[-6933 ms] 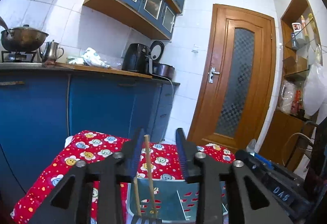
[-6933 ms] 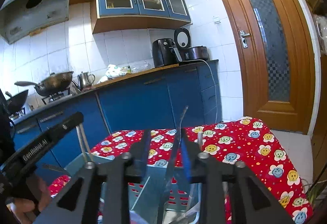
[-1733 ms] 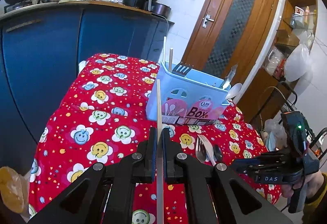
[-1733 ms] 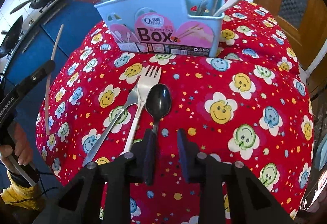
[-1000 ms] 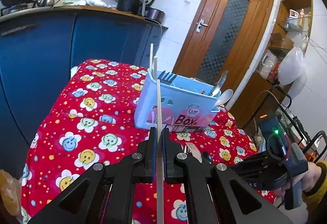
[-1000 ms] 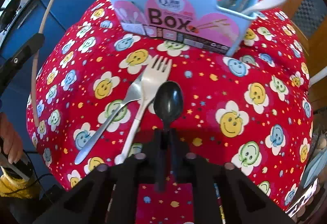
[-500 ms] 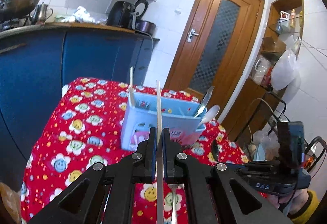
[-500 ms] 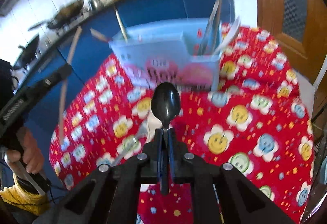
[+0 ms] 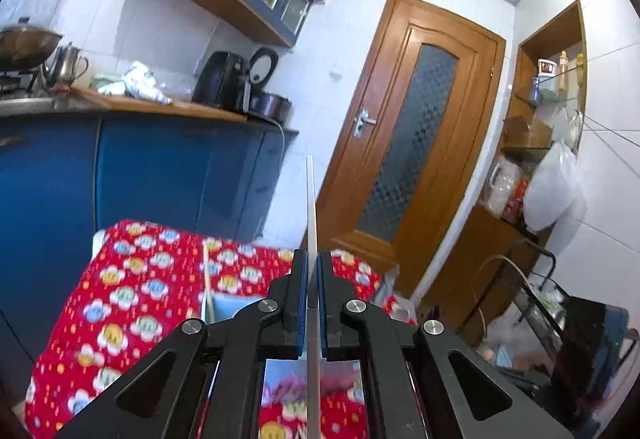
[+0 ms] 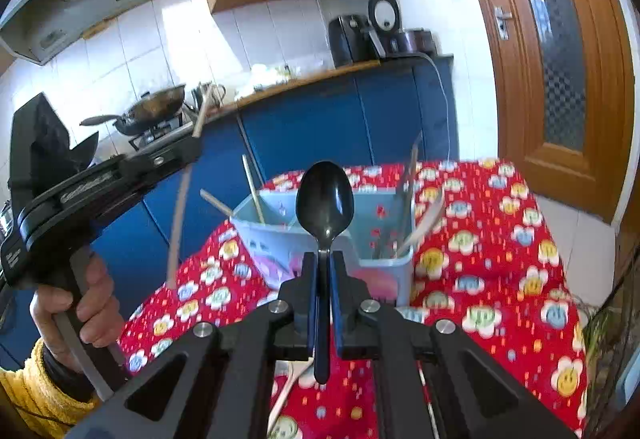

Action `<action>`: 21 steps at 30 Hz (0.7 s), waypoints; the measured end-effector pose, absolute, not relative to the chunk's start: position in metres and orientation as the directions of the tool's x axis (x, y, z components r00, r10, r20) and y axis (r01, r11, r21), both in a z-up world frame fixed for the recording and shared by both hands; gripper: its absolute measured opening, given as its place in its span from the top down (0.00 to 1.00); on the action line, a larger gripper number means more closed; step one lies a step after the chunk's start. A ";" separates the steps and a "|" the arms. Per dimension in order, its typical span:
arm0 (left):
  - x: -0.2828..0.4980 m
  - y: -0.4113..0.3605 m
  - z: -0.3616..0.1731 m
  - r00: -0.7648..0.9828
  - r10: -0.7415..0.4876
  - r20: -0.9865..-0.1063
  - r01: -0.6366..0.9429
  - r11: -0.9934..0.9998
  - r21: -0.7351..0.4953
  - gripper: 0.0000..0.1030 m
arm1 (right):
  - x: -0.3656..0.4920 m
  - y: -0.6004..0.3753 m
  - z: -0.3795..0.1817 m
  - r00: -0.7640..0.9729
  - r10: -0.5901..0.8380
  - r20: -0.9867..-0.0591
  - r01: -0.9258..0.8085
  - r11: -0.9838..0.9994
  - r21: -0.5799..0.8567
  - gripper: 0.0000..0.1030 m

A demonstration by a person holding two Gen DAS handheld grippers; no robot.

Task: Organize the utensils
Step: 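Carry the chopstick and black spoon over the blue box with both tools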

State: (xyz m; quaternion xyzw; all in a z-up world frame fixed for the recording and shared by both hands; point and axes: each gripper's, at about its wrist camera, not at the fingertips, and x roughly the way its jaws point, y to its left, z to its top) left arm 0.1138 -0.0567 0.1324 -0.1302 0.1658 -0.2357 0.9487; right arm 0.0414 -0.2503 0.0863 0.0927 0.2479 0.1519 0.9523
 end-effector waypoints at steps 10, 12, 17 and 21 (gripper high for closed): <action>0.141 -0.084 0.135 0.909 -0.395 -0.132 0.363 0.907 -0.214 0.95 | 0.072 -0.255 0.092 0.875 0.321 -0.362 -0.243 0.938 0.246 0.92; 0.144 -0.089 0.132 0.923 -0.368 -0.110 0.345 0.921 -0.180 0.95 | 0.079 -0.256 0.093 0.883 0.314 -0.348 -0.243 0.941 0.233 0.92; 0.154 -0.093 0.121 0.946 -0.311 -0.088 0.294 0.942 -0.162 0.95 | 0.098 -0.257 0.093 0.897 0.314 -0.311 -0.248 0.940 0.235 0.92; 0.163 -0.090 0.111 0.955 -0.281 -0.097 0.262 0.949 -0.175 0.95 | 0.114 -0.257 0.088 0.903 0.327 -0.279 -0.259 0.932 0.253 0.92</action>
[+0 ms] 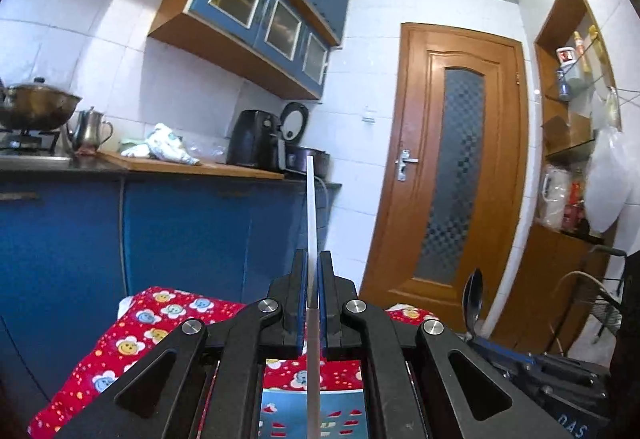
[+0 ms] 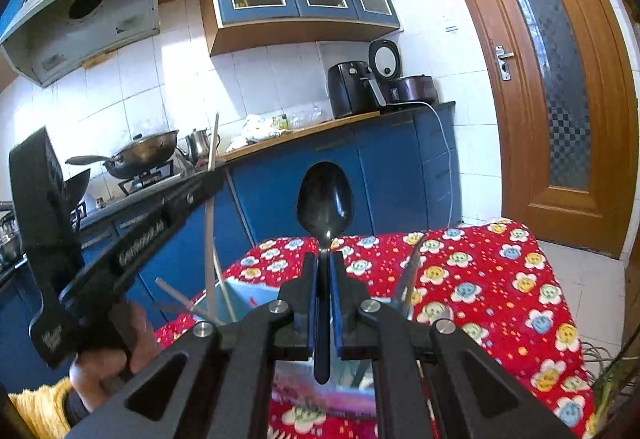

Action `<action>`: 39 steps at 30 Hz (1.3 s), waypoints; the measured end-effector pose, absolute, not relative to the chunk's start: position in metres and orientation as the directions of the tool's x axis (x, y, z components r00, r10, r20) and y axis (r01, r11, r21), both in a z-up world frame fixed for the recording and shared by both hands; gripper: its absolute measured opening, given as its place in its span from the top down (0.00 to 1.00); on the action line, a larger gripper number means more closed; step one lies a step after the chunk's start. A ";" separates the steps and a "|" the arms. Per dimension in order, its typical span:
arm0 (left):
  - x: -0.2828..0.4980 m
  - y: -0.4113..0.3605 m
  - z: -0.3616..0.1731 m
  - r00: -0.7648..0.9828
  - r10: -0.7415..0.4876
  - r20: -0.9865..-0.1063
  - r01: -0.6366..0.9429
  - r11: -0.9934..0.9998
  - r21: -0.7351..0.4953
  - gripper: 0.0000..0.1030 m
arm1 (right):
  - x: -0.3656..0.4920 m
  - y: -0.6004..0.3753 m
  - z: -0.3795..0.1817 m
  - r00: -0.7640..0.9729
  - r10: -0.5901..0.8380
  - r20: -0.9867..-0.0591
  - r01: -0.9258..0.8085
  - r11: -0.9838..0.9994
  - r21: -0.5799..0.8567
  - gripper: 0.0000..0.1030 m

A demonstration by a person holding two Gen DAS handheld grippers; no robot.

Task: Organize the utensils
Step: 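Carry the chopstick and black spoon over the blue box with both tools, then lower the chopstick and spoon into the box and open both tools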

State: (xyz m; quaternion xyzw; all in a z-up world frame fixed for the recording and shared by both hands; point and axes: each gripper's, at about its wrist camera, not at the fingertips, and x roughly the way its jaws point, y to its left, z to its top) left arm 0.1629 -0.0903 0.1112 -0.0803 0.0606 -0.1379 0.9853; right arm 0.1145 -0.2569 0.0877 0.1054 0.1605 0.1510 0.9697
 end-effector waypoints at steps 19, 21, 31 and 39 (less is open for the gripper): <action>0.166 -0.095 0.087 0.960 -0.257 -0.110 0.244 0.962 -0.121 0.95 | 0.142 -0.248 0.053 0.906 0.306 -0.291 -0.248 0.944 0.219 0.92; 0.166 -0.096 0.088 0.957 -0.266 -0.120 0.252 0.960 -0.121 0.91 | 0.142 -0.247 0.053 0.906 0.298 -0.301 -0.240 0.947 0.216 0.90; 0.156 -0.094 0.098 0.950 -0.286 -0.127 0.271 0.955 -0.123 0.85 | 0.126 -0.249 0.068 0.918 0.298 -0.263 -0.242 0.944 0.222 0.67; 0.141 -0.085 0.107 0.935 -0.303 -0.183 0.280 0.950 -0.139 0.84 | 0.109 -0.251 0.084 0.926 0.254 -0.280 -0.194 0.955 0.224 0.66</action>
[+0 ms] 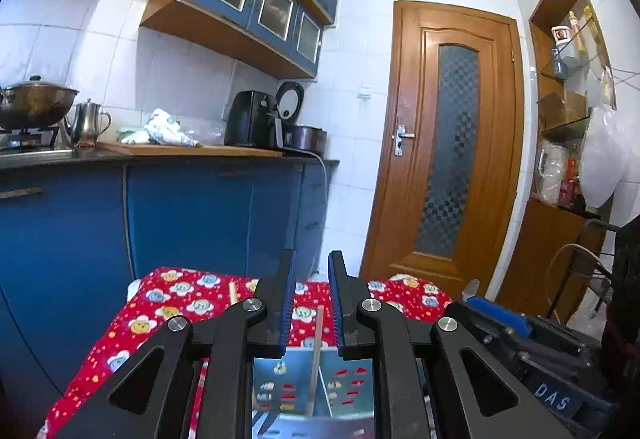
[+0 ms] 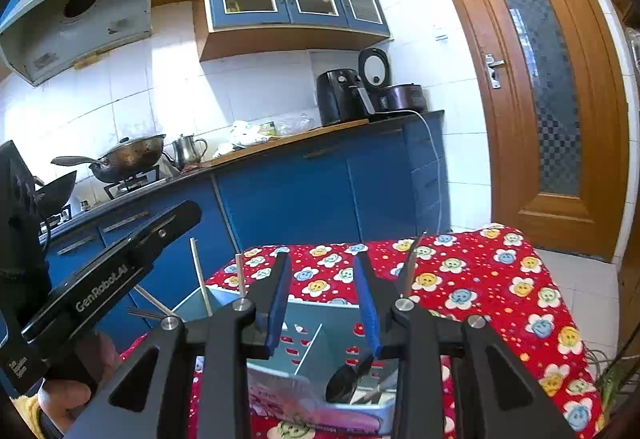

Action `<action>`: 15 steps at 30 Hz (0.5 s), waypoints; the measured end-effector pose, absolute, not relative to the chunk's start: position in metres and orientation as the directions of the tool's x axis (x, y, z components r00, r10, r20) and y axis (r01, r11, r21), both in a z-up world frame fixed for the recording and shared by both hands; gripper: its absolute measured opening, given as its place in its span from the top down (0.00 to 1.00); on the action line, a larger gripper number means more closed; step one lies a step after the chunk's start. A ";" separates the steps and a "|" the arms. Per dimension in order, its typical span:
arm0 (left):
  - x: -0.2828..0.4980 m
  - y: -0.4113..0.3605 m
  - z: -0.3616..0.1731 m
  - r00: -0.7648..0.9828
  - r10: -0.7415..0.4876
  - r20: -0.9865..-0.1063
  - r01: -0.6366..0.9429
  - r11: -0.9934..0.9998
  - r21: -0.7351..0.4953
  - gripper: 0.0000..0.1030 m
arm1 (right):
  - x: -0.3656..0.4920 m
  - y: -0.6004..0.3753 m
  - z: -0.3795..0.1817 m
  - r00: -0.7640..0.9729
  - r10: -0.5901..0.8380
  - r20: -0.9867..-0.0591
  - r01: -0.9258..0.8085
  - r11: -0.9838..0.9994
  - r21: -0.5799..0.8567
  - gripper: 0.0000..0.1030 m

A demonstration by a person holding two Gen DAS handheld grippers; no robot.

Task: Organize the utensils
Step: 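Lower the chopstick and spoon into the box and open both tools, then withdraw both tools from the box toward the remaining forks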

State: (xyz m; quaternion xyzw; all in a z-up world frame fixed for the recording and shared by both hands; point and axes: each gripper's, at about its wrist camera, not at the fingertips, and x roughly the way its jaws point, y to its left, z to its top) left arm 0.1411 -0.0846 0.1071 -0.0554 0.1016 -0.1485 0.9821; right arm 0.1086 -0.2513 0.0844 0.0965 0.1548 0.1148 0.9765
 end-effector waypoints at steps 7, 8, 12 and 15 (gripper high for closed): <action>0.119 -0.072 0.116 0.927 -0.304 -0.222 0.279 0.951 -0.136 0.84 | 0.082 -0.248 0.094 0.922 0.235 -0.307 -0.174 0.961 0.213 0.63; 0.114 -0.071 0.117 0.924 -0.306 -0.229 0.282 0.950 -0.134 0.84 | 0.077 -0.247 0.096 0.922 0.231 -0.312 -0.169 0.962 0.213 0.63; 0.097 -0.065 0.119 0.916 -0.312 -0.252 0.290 0.949 -0.122 0.84 | 0.059 -0.249 0.099 0.920 0.223 -0.323 -0.154 0.962 0.226 0.58; 0.084 -0.061 0.119 0.909 -0.315 -0.274 0.294 0.949 -0.116 0.72 | 0.042 -0.250 0.100 0.919 0.217 -0.329 -0.140 0.960 0.243 0.56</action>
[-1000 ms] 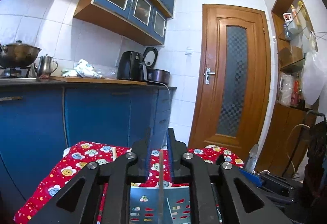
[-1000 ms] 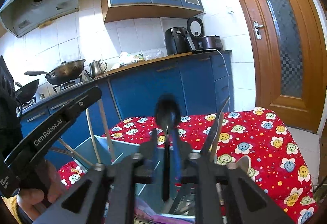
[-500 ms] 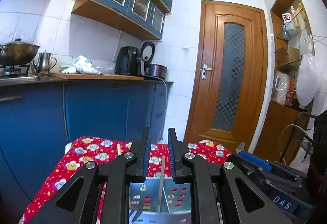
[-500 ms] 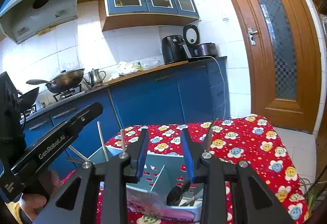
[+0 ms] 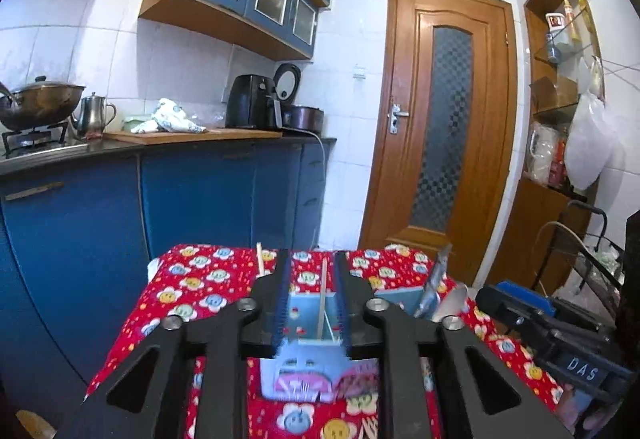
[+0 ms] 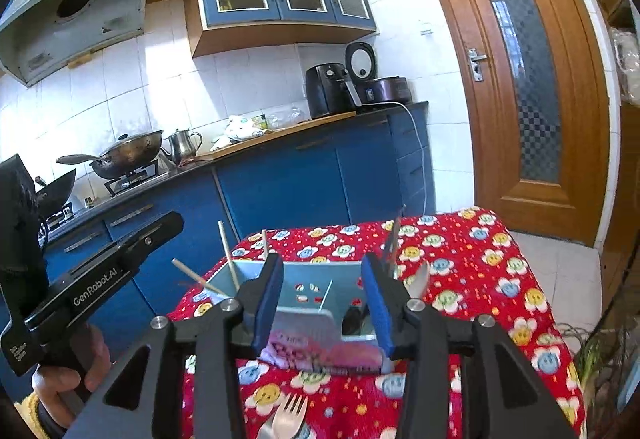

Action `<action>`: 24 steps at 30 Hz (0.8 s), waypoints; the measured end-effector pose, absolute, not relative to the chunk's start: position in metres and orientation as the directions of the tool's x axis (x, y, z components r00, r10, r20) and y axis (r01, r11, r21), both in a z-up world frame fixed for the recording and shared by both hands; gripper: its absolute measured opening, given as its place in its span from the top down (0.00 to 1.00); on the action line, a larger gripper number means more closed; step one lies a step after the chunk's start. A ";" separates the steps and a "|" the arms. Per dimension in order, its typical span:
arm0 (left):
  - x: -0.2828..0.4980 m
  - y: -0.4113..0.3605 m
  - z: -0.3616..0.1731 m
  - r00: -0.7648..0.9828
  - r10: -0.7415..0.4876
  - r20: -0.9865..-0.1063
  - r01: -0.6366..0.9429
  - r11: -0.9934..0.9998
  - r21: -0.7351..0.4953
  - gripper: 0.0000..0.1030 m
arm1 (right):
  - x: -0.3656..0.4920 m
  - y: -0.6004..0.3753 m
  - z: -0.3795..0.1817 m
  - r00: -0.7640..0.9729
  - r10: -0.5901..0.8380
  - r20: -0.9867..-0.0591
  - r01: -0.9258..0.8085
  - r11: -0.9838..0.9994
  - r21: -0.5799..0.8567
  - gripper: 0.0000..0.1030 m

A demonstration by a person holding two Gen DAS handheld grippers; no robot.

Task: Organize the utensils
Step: 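Withdraw both tools from the box toward the remaining forks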

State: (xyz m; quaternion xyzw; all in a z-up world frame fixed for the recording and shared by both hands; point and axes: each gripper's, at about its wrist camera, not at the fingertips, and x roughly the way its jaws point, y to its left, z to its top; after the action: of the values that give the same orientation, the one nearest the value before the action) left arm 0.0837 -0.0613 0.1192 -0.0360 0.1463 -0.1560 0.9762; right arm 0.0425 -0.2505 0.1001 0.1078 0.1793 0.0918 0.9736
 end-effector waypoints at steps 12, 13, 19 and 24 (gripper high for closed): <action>0.045 -0.049 0.105 0.867 -0.307 -0.392 0.288 0.952 -0.107 0.63 | -0.006 -0.249 0.084 0.897 0.215 -0.387 -0.115 0.957 0.265 0.45; 0.043 -0.048 0.102 0.862 -0.306 -0.405 0.288 0.952 -0.106 0.63 | -0.008 -0.249 0.082 0.895 0.214 -0.391 -0.112 0.957 0.267 0.45; 0.035 -0.047 0.084 0.813 -0.307 -0.495 0.294 0.950 -0.106 0.63 | -0.020 -0.254 0.067 0.878 0.211 -0.430 -0.089 0.954 0.287 0.42; 0.032 -0.046 0.068 0.776 -0.298 -0.555 0.287 0.952 -0.110 0.63 | -0.028 -0.260 0.051 0.862 0.208 -0.462 -0.067 0.951 0.302 0.40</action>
State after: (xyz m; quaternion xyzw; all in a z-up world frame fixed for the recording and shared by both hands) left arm 0.0322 -0.0458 0.0677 -0.0094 0.2962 -0.1550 0.9424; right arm -0.0283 -0.2602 0.0513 0.1391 0.2525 0.0720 0.9548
